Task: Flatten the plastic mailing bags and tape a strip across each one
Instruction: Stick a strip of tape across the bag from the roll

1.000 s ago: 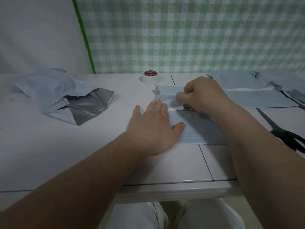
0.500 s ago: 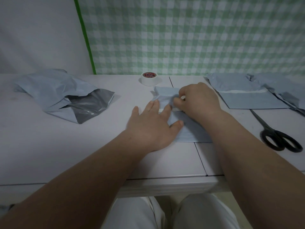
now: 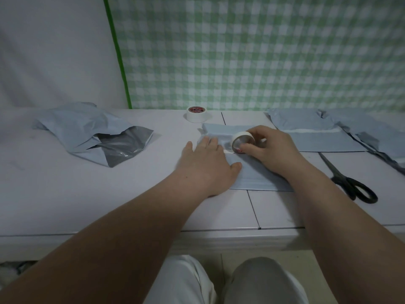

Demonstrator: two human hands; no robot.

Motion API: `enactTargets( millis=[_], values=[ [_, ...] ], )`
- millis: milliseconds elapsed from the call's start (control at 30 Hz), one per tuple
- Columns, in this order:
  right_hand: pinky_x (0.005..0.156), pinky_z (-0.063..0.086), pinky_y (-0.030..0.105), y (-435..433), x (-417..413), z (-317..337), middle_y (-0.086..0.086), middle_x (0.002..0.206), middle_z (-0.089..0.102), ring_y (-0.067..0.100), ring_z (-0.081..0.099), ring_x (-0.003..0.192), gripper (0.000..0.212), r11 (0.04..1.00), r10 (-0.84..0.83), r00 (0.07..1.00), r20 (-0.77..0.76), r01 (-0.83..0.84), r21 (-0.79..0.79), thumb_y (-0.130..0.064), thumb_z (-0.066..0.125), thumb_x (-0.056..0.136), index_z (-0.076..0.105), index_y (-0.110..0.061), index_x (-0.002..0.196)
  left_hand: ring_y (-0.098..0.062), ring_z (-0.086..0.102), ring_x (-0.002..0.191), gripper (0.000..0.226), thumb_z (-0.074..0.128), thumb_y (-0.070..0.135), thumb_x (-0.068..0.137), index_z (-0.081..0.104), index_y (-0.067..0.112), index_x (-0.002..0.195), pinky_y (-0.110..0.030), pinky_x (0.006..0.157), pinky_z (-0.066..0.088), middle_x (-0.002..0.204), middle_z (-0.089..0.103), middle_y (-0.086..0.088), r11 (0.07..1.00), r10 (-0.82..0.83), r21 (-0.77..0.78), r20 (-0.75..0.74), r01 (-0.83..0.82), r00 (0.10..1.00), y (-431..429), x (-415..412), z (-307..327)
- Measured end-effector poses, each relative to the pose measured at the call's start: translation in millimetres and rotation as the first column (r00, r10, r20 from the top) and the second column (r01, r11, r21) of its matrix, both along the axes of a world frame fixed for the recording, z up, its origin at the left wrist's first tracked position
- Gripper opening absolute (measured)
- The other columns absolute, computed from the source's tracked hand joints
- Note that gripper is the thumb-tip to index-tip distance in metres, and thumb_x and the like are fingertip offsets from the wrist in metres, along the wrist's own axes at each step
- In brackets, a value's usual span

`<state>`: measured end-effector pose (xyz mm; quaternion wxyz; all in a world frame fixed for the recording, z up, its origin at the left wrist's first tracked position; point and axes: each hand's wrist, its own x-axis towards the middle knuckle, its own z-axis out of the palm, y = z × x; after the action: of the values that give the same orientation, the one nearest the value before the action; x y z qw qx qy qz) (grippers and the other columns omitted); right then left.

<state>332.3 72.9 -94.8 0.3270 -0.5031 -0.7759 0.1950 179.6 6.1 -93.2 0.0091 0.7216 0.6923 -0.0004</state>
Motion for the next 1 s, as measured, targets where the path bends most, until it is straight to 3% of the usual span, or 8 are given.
enactTargets(
  millis=[133,367,633,700,800,1000],
  values=[
    [0.067,0.033,0.019,5,0,-4,0.002,0.092,0.069,0.014,0.057,0.083,0.014,0.996,-0.021,0.997,0.074,0.015,0.089,-0.020,0.063,0.087,0.070,-0.014,0.098,-0.019,-0.001,0.147,0.070,0.020,0.052,0.098,0.008,0.009,0.151,-0.046,0.118,0.004,0.160,0.003,-0.006,1.000,-0.022,0.009,0.056,0.021,0.998,1,13,-2],
    [0.068,0.035,0.022,8,0,-7,0.003,0.093,0.070,0.018,0.059,0.086,0.016,0.992,-0.034,0.993,0.113,0.020,0.124,-0.020,0.060,0.089,0.069,-0.013,0.101,-0.016,-0.003,0.147,0.076,0.020,0.058,0.095,0.002,0.011,0.152,-0.044,0.117,0.001,0.160,-0.001,-0.005,1.000,-0.013,-0.021,0.111,0.016,0.994,0,16,-11],
    [0.074,0.040,0.019,5,-3,-4,0.004,0.095,0.072,0.018,0.063,0.087,0.018,0.985,-0.068,0.998,-0.011,0.069,0.157,-0.011,0.062,0.088,0.073,-0.014,0.101,-0.019,-0.003,0.147,0.079,0.018,0.061,0.094,0.002,0.010,0.152,-0.044,0.118,0.001,0.160,-0.002,-0.008,0.999,-0.032,-0.036,0.099,0.036,0.995,2,15,-12],
    [0.081,0.048,0.026,6,-3,-4,0.002,0.100,0.071,0.018,0.063,0.090,0.024,0.987,-0.085,0.994,-0.062,0.093,0.132,-0.008,0.059,0.088,0.072,-0.016,0.106,-0.019,-0.004,0.147,0.079,0.017,0.061,0.094,0.002,0.011,0.152,-0.044,0.118,0.001,0.160,-0.003,-0.007,0.998,-0.028,-0.046,0.100,0.033,0.995,2,15,-12],
    [0.081,0.055,0.042,6,-1,-5,0.000,0.107,0.068,0.019,0.064,0.095,0.031,0.989,-0.104,0.986,-0.130,0.116,0.089,-0.005,0.054,0.089,0.070,-0.017,0.114,-0.019,-0.005,0.147,0.079,0.017,0.062,0.094,0.001,0.011,0.152,-0.044,0.118,0.001,0.160,-0.004,-0.006,0.998,-0.026,-0.048,0.099,0.030,0.995,2,15,-13],
    [0.083,0.054,0.045,8,0,-5,0.007,0.116,0.062,0.025,0.062,0.101,0.037,0.983,-0.136,0.983,-0.125,0.149,0.103,-0.004,0.050,0.090,0.067,-0.019,0.119,-0.018,-0.001,0.147,0.078,0.018,0.062,0.093,0.006,0.010,0.151,-0.045,0.118,0.004,0.160,-0.002,-0.006,0.999,-0.033,-0.022,0.093,0.035,0.995,3,14,-15]
  ],
)
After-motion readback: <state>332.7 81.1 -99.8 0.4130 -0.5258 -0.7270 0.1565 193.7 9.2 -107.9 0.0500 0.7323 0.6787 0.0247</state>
